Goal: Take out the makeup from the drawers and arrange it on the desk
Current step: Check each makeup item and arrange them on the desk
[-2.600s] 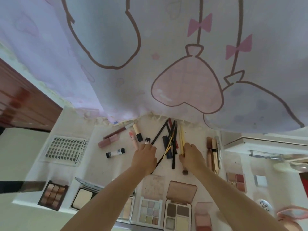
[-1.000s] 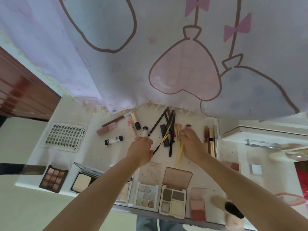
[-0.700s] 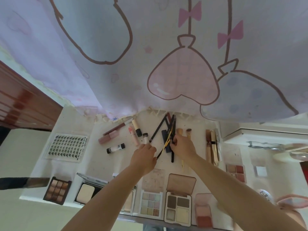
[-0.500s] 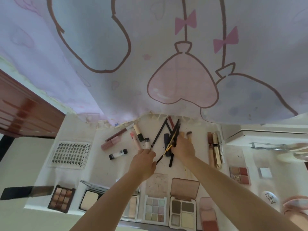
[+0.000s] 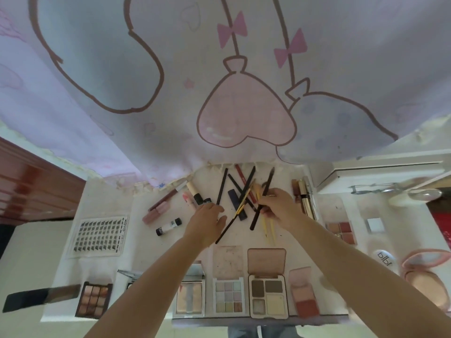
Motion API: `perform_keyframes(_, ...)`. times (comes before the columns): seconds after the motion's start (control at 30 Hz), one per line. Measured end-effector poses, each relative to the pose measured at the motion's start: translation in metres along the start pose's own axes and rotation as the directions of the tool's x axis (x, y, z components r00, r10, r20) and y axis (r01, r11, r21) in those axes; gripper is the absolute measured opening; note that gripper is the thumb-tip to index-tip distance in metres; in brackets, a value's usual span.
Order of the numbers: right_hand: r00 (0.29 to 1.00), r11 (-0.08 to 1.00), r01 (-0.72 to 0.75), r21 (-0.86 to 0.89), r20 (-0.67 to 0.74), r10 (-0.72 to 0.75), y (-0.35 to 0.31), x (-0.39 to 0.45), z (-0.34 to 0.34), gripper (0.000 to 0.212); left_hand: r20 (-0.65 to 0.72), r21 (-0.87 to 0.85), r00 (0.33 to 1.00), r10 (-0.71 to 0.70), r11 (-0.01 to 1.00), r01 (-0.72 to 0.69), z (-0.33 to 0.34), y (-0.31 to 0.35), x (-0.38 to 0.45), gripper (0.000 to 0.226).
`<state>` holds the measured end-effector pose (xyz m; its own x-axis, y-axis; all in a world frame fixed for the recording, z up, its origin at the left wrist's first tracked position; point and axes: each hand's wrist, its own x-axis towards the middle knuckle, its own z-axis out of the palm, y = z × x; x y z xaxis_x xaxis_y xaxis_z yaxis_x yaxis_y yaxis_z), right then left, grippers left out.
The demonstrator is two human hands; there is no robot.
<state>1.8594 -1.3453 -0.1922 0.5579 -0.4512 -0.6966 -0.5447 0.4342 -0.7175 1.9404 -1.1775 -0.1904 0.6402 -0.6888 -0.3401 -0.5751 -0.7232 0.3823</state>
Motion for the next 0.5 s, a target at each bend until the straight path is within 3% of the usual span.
perform_keyframes(0.1,0.984,0.935,-0.089,0.343,0.174,0.03,-0.001,-0.018,-0.015,0.021,0.02,-0.09,0.996,0.092,0.992,-0.09,-0.007,0.009,0.001,0.031)
perform_keyframes(0.17,0.967,0.881,-0.124,0.457,0.255,0.004,-0.001,-0.028,-0.019,0.025,0.077,-0.157,0.984,0.16,0.977,-0.146,-0.012,0.013,0.0,0.025)
perform_keyframes(0.37,0.953,0.952,-0.018,0.305,0.293,-0.076,-0.012,-0.051,-0.022,0.018,0.137,-0.177,0.967,0.214,0.966,-0.189,-0.027,0.028,-0.009,0.018)
perform_keyframes(0.5,0.974,0.945,0.056,0.322,0.19,-0.122,-0.023,-0.06,-0.04,0.027,0.108,-0.129,0.974,0.201,0.974,-0.187,-0.047,0.03,-0.015,0.021)
